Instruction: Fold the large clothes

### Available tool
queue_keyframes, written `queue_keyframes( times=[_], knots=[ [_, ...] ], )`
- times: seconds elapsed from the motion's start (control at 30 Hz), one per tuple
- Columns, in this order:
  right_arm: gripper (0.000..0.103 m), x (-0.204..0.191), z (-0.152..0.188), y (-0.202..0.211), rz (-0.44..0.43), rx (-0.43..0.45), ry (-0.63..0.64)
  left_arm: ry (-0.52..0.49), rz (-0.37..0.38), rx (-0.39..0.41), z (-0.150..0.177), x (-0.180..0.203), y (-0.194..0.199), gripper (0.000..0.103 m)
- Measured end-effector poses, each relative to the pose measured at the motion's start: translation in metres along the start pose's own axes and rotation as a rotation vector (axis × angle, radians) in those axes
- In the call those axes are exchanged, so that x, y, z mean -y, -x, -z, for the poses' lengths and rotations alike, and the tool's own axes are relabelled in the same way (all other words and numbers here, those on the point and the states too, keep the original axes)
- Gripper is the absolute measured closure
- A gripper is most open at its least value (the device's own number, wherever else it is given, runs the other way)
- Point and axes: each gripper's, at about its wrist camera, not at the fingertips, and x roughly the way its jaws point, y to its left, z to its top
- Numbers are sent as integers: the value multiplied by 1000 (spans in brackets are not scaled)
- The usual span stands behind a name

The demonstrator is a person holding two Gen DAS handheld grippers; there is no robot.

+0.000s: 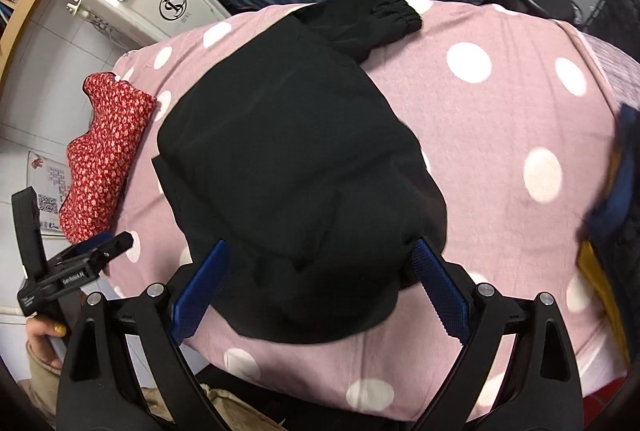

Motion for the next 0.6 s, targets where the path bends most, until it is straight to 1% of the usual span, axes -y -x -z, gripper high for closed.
queue_keyframes(
  times=[0.1,0.17,0.2,0.23,0.27,0.3,0.33,0.37,0.43,0.47,0.5,0.53,0.57,0.6],
  knots=[
    [11,-10,-22,-5,11,6,41,115,66,4,-12,-30,-17,6],
    [11,-29,-35,-5,30,24,115,196,93,-10,-16,-48,-34,7],
    [11,-38,-40,-4,65,41,150,251,118,-22,-15,-59,-46,7],
    [11,-48,-45,-1,115,76,198,291,157,-26,-15,-66,-55,7],
    [11,-61,-47,2,143,113,256,321,192,-31,-14,-72,-65,7],
    [11,-70,-49,1,144,126,296,345,203,-50,-16,-77,-81,7],
    [11,-84,-48,-3,129,123,357,344,197,-61,-19,-79,-90,7],
    [11,-96,-45,-8,104,109,411,337,196,-63,-25,-82,-100,7],
    [11,-127,-28,-24,21,62,536,337,191,-52,-35,-85,-111,7],
    [11,-139,-16,-33,-25,36,590,337,207,-43,-41,-86,-114,7],
    [11,-152,-2,-45,-72,-1,642,327,247,-37,-51,-86,-119,7],
    [11,-169,19,-67,-121,-77,707,306,277,-51,-58,-84,-127,7],
    [11,-180,34,-87,-122,-131,750,281,297,-78,-65,-81,-134,11],
    [11,-191,55,-115,-63,-168,801,249,310,-122,-72,-75,-144,16]
  ],
)
